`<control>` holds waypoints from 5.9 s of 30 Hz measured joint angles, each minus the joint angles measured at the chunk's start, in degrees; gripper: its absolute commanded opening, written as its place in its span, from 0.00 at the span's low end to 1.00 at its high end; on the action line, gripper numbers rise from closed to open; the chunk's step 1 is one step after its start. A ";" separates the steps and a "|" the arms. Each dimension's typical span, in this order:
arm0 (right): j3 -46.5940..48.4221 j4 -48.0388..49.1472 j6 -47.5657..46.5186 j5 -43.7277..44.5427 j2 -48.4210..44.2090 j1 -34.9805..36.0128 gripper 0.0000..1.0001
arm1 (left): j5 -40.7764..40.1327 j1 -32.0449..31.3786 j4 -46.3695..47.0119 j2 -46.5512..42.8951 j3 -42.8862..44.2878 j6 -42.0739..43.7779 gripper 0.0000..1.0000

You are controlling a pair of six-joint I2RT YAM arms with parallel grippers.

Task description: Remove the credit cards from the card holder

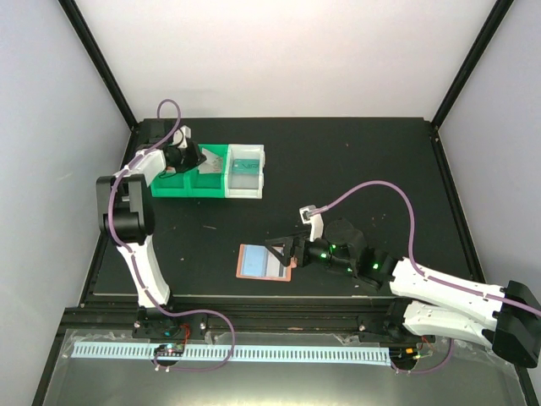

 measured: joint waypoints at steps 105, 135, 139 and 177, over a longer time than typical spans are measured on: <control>-1.03 -14.03 2.56 1.25 0.35 0.00 0.35 | 0.02 -3.50 -11.85 -33.09 -22.05 3.37 0.99; -0.72 -7.10 7.85 4.94 26.62 0.00 0.30 | 7.98 -22.60 -0.83 -58.27 -60.06 -6.40 0.99; -0.74 -5.92 7.69 5.31 27.74 0.00 0.30 | 7.91 -23.47 0.74 -59.54 -62.55 -8.22 0.99; 1.57 -3.37 5.33 8.57 30.10 0.00 0.27 | 7.08 -31.28 19.61 -56.65 -68.74 -20.31 0.99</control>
